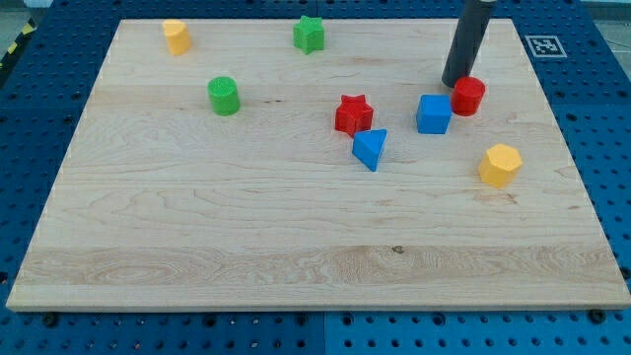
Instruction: Move the blue cube to the top right side of the board
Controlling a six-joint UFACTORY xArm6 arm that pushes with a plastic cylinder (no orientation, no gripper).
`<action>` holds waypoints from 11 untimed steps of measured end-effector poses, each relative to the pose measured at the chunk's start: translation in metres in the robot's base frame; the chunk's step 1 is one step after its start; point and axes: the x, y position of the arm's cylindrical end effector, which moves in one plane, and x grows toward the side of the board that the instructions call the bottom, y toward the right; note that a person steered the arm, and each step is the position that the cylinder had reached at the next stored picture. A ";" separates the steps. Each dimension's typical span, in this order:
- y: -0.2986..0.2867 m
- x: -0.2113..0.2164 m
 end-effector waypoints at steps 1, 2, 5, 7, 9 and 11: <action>0.000 0.025; 0.001 0.046; -0.015 0.104; -0.058 0.084; -0.032 0.029; 0.003 0.028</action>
